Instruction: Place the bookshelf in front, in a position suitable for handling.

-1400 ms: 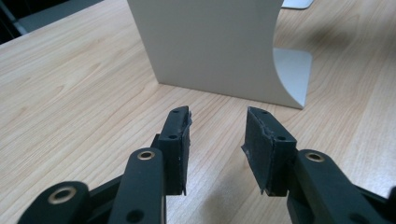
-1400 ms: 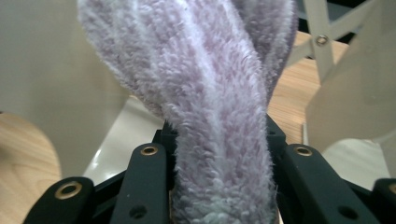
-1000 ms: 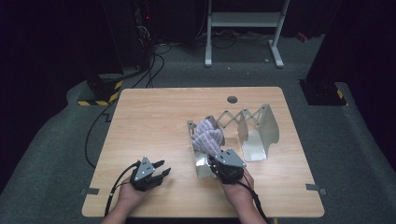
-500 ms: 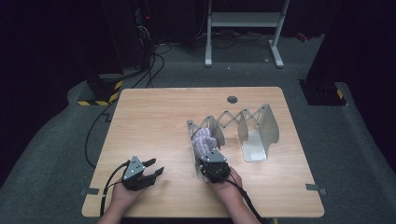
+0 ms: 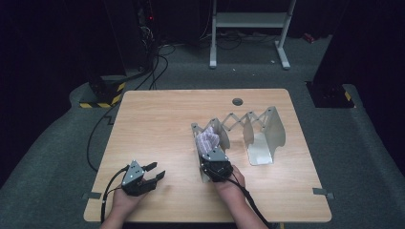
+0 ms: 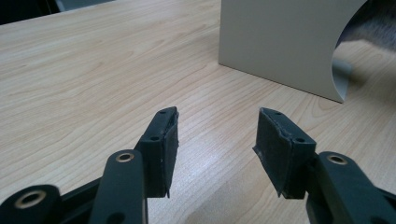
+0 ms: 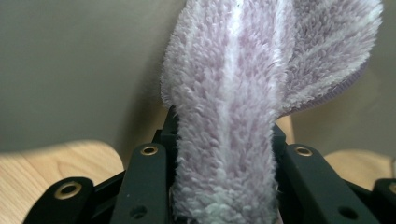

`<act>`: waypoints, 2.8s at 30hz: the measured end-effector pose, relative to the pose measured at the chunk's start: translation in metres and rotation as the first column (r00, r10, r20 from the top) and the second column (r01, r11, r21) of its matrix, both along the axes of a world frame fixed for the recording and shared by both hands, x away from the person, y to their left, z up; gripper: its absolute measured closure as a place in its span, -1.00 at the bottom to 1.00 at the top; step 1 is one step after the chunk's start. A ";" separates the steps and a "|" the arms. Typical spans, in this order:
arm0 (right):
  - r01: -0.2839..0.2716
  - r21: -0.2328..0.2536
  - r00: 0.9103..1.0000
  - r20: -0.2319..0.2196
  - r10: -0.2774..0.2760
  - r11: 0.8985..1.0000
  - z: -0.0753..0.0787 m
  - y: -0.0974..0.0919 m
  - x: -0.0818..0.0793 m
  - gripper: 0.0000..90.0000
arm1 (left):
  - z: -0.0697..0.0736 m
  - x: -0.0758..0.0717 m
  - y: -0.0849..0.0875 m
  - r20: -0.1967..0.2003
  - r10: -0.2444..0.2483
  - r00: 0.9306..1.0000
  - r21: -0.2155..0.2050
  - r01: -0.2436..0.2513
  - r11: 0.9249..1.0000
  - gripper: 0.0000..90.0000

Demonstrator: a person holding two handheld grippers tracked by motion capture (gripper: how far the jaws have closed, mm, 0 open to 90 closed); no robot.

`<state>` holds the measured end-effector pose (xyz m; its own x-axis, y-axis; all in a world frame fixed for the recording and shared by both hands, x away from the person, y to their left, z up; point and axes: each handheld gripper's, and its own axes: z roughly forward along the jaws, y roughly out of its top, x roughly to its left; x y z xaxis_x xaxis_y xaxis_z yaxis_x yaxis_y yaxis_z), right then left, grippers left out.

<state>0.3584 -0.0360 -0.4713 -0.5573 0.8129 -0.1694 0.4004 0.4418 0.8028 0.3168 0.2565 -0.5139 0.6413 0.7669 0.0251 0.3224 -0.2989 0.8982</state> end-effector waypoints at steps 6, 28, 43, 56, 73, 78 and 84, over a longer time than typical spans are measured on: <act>0.003 0.051 0.994 0.112 -0.009 0.999 0.029 -0.001 -0.007 0.45 | 0.000 0.000 -0.003 0.007 -0.013 1.000 0.010 0.013 1.000 0.08; 0.069 0.011 0.996 -0.062 -0.068 0.998 -0.012 -0.003 0.012 0.45 | 0.000 0.003 -0.015 0.008 -0.057 0.998 0.041 0.056 0.998 0.09; 0.057 -0.014 0.987 -0.151 -0.058 0.998 -0.025 -0.008 0.017 0.45 | -0.002 0.004 -0.018 0.004 -0.062 0.998 0.050 0.062 0.997 0.10; 0.035 0.057 0.996 0.081 -0.040 0.998 0.047 -0.005 0.012 0.45 | -0.002 0.004 -0.016 0.004 -0.058 0.998 0.052 0.058 0.997 0.10; 0.083 0.022 0.991 -0.109 -0.080 0.996 -0.014 -0.009 0.030 0.45 | -0.003 0.005 -0.017 0.001 -0.062 0.998 0.060 0.062 0.996 0.11; 0.094 0.020 0.979 -0.181 -0.089 0.995 -0.034 -0.014 0.032 0.45 | -0.004 0.006 -0.018 -0.001 -0.067 0.998 0.061 0.067 0.996 0.11; 0.091 0.047 0.978 -0.195 -0.080 0.995 -0.043 -0.020 0.024 0.44 | -0.005 0.006 -0.019 -0.003 -0.070 0.998 0.078 0.070 0.995 0.11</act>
